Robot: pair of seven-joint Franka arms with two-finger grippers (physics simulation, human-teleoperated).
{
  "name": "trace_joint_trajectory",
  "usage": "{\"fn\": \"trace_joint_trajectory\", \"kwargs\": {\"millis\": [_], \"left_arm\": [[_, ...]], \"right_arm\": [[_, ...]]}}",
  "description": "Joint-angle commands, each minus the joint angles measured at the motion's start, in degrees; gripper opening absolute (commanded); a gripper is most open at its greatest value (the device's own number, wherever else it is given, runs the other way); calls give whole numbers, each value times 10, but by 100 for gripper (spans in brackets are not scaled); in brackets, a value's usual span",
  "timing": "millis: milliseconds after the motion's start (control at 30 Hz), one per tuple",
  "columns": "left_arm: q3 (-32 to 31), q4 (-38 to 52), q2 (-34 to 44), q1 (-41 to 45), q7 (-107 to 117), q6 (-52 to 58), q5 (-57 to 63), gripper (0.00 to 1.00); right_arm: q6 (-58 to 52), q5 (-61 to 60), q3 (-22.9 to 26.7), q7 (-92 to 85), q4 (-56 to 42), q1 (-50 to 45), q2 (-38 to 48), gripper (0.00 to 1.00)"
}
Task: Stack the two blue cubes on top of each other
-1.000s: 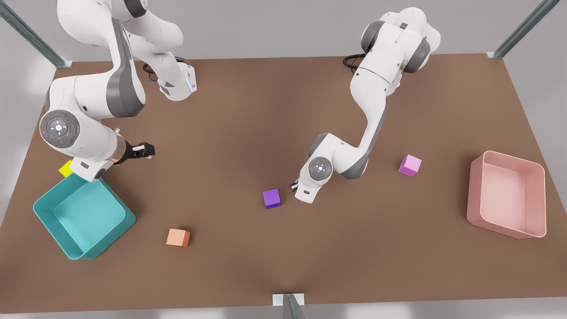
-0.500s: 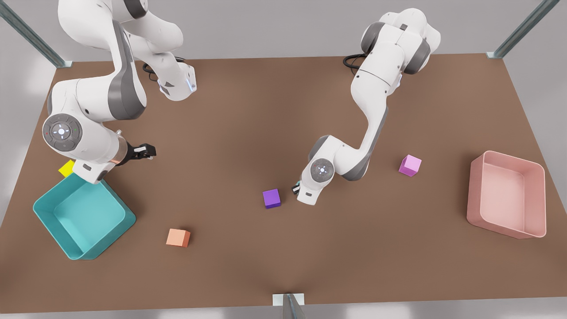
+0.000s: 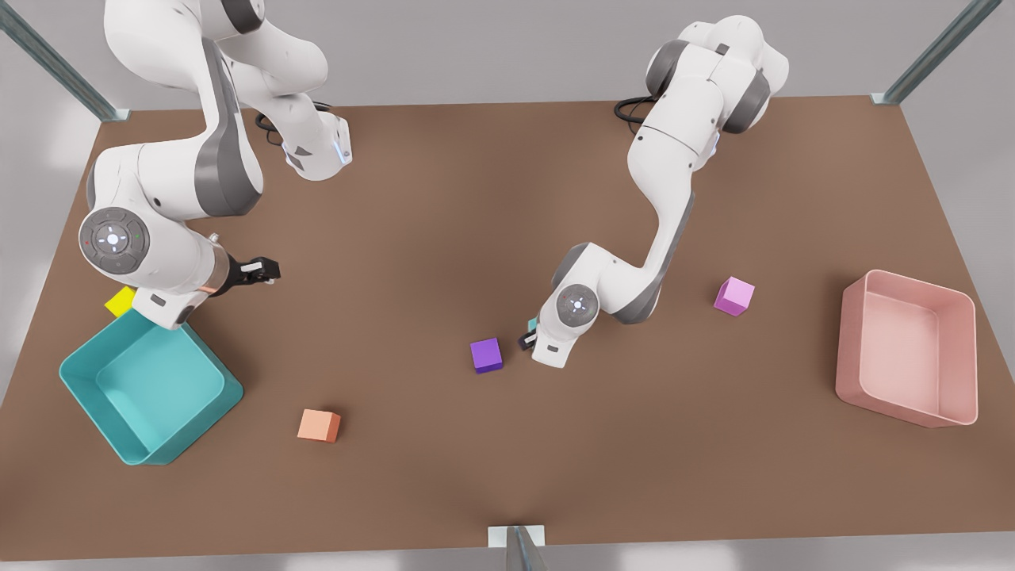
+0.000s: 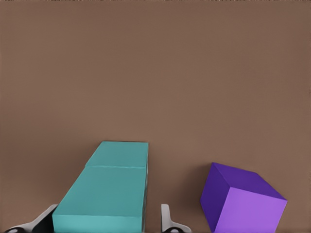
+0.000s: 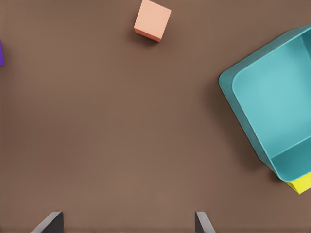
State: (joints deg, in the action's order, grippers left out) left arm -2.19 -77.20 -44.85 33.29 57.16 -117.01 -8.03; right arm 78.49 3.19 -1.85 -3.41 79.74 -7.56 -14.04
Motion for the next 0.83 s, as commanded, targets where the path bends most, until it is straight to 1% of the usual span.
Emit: {"fn": "trace_joint_trajectory", "kwargs": {"millis": [0, 200, 333, 400, 433, 467, 500, 533, 567, 600, 633, 800], "left_arm": [[0, 0, 1, -2, 1, 1, 0, 100], [1, 2, 14, -8, 1, 9, 10, 100], [0, 4, 47, -7, 1, 30, 11, 100], [2, 9, 127, -23, 0, 138, 30, 100], [4, 44, 172, -39, -4, 256, 32, 100], [5, 111, 188, -72, -91, 387, 56, 100], [5, 154, 212, -135, -218, 467, 61, 100], [4, 153, 238, -166, -361, 507, 98, 100], [-6, 151, 240, -177, -485, 555, 148, 100], [-48, 82, 294, -246, -596, 514, 148, 100], [-50, 45, 305, -247, -597, 456, 128, 100], [-45, 48, 304, -248, -597, 453, 117, 100]], "right_arm": [[-1, 0, 0, -1, 0, 0, 1, 100], [-1, 1, 0, -1, -4, 0, 1, 100], [-1, 1, 1, -2, -5, 0, 1, 100], [-1, 2, 1, -3, -5, 0, 2, 100], [-1, 3, 1, -5, -7, 0, 2, 100], [-1, 3, 1, -6, -8, 0, 2, 100], [0, 3, 1, -6, -8, 0, 2, 100], [0, 3, 2, -5, -8, 0, 1, 100], [0, 3, 2, -6, -9, 0, 1, 100], [0, 2, 2, -6, -8, 0, 1, 100], [0, 2, 2, -6, -8, 2, 1, 100], [0, 2, 2, -6, -8, 3, 1, 100]]}}
